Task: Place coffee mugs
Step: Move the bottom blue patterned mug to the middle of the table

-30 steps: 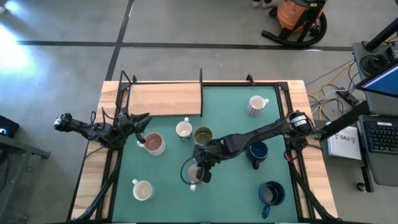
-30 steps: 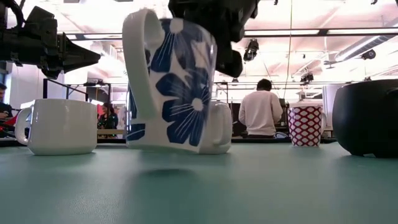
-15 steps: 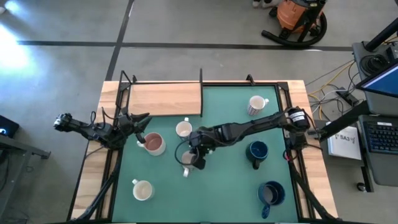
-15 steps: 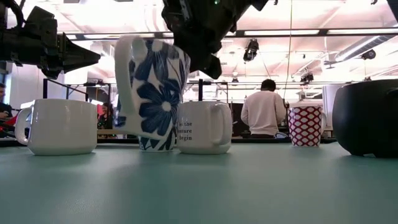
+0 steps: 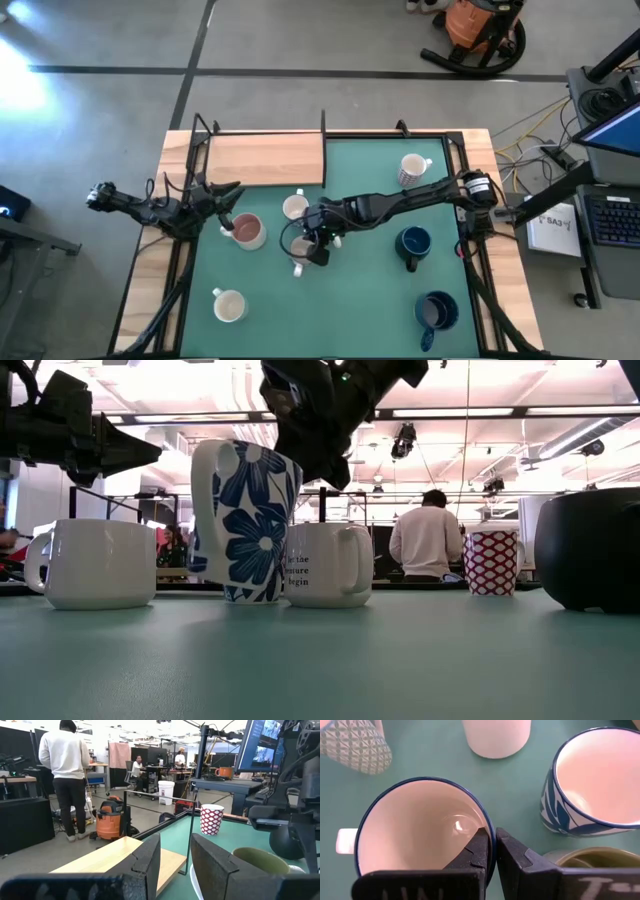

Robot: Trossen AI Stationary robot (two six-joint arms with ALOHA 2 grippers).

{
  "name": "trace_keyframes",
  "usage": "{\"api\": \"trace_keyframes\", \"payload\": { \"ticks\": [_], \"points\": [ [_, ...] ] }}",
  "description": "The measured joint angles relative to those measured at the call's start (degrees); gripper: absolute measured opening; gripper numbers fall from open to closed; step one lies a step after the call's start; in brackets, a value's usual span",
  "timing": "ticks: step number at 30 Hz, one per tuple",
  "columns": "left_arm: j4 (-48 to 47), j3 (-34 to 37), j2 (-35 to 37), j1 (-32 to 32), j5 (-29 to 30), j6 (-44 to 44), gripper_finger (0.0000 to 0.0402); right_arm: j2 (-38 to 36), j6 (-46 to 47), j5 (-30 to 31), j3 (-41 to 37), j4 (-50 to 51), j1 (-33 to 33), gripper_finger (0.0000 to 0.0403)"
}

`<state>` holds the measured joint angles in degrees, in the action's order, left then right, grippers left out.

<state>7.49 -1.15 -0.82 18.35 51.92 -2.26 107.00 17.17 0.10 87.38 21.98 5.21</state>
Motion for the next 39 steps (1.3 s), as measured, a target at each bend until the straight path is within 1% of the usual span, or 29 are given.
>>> {"api": "trace_keyframes", "payload": {
  "ticks": [10, 17, 25, 28, 35, 39],
  "points": [
    [0.0, 0.0, 0.0, 0.0, 0.0, 0.0, 0.0091, 0.0, 0.1, 0.2, -1.2, 0.0, 0.0, 0.0013],
    [0.0, 0.0, 0.0, 0.0, 0.0, 0.0, 0.0091, 0.0, 0.9, 0.3, -3.4, -0.5, 0.0, 0.0013],
    [0.0, 0.0, 0.0, 0.0, 0.0, 0.0, 0.0091, -0.1, -0.6, 2.6, -3.9, -3.0, 0.0, 0.0014],
    [0.0, 0.0, 0.0, 0.0, 0.0, 0.0, 0.0091, -0.1, -0.6, 2.5, -3.5, -3.8, 0.0, 0.0029],
    [0.0, 0.0, 0.0, 0.0, 0.0, 0.0, 0.0091, -0.1, -0.6, 2.6, -3.4, -3.6, 0.0, 0.0085],
    [0.0, 0.0, 0.0, 0.0, 0.0, 0.0, 0.0091, -1.6, -0.6, 2.5, -3.4, -3.1, 0.0, 0.0102]
  ]
}}
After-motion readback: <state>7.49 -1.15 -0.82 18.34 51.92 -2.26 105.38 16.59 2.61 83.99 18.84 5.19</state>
